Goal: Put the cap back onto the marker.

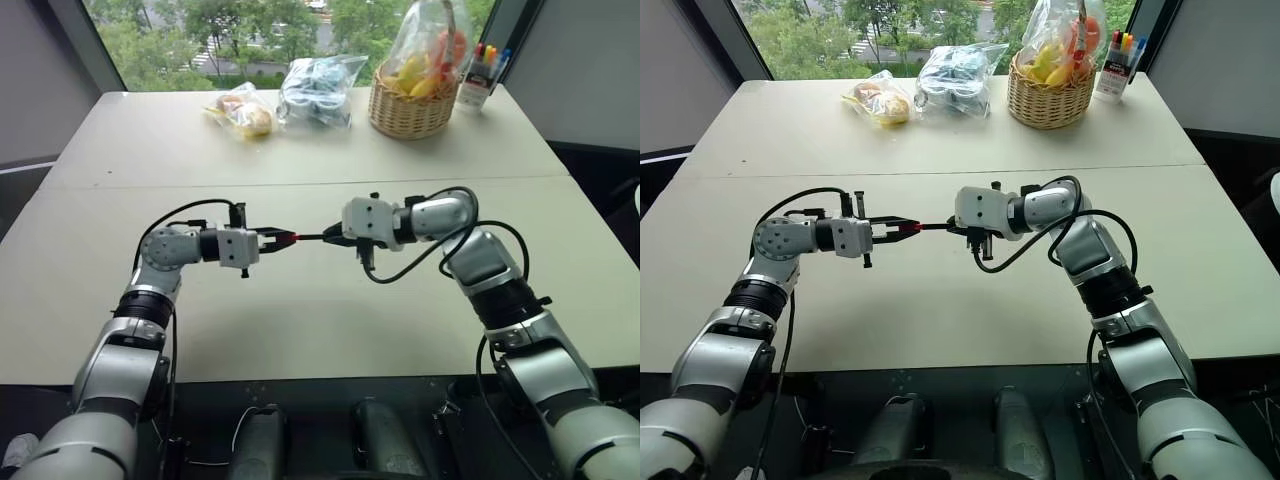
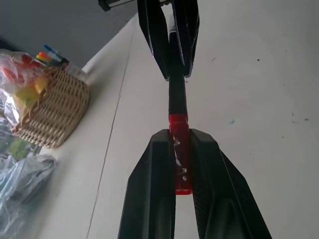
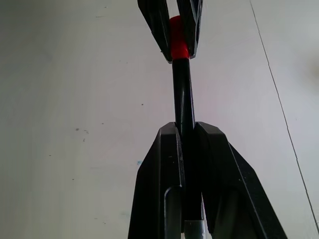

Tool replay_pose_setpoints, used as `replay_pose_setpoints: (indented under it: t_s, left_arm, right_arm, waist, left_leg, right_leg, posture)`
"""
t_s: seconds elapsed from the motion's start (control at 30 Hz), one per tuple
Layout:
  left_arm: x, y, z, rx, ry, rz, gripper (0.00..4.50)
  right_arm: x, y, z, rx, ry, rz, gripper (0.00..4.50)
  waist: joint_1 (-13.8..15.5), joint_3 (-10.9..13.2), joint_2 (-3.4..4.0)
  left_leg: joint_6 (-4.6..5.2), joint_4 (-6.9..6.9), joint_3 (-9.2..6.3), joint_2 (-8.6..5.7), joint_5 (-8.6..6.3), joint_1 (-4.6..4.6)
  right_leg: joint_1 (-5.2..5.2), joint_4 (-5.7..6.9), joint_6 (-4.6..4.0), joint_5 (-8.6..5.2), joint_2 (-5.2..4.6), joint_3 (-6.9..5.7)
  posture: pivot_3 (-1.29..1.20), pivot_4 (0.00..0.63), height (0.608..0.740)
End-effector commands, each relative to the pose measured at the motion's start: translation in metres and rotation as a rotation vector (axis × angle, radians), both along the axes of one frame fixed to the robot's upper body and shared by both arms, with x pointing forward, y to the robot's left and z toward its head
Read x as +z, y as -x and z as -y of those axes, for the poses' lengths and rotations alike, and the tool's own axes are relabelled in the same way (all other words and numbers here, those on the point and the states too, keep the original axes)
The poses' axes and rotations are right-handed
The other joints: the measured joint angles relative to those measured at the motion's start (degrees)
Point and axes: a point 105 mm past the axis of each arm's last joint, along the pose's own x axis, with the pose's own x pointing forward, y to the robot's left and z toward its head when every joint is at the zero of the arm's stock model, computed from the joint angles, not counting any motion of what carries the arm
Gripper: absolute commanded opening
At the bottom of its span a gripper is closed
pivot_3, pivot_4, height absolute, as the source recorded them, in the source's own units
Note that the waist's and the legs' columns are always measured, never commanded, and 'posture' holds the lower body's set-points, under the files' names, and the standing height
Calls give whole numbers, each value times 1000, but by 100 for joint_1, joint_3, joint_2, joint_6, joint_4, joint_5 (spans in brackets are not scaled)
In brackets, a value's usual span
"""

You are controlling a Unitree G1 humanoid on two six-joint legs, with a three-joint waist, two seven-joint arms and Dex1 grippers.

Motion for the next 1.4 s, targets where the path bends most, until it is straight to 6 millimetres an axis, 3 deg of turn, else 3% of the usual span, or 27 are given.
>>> replay_pose_setpoints:
  t_s: [0.03, 0.37, 1.03, 1.4]
  left_arm:
    - [17, 9, 26, -104, 2, 110, 0]
    - [32, 17, 36, -114, 64, 186, 0]
    - [23, 23, 27, -119, 48, 165, 0]
    - [28, 26, 42, -59, 125, 149, 0]
  right_arm:
    - [27, 19, -34, 160, -42, 127, 65]
    - [41, 21, -30, 148, -79, 186, 65]
    - [29, 35, -15, 192, -55, 135, 65]
    - [34, 40, -21, 146, -111, 111, 65]
  waist:
    - [1, 0, 0]
    - [3, 0, 0]
    - [6, 0, 0]
    - [0, 0, 0]
  left_leg:
    - [0, 0, 0, 0, 0, 0]
    - [0, 0, 1, 0, 0, 0]
    - [0, 0, 0, 1, 0, 1]
    - [0, 0, 0, 1, 0, 2]
  right_leg:
    - [0, 0, 0, 0, 0, 0]
    - [0, 0, 0, 0, 0, 1]
    - [1, 0, 0, 0, 0, 0]
    - [1, 1, 0, 0, 0, 1]
  posture:
    - [0, 150, 740]
    - [0, 150, 740]
    - [0, 150, 740]
    - [0, 150, 740]
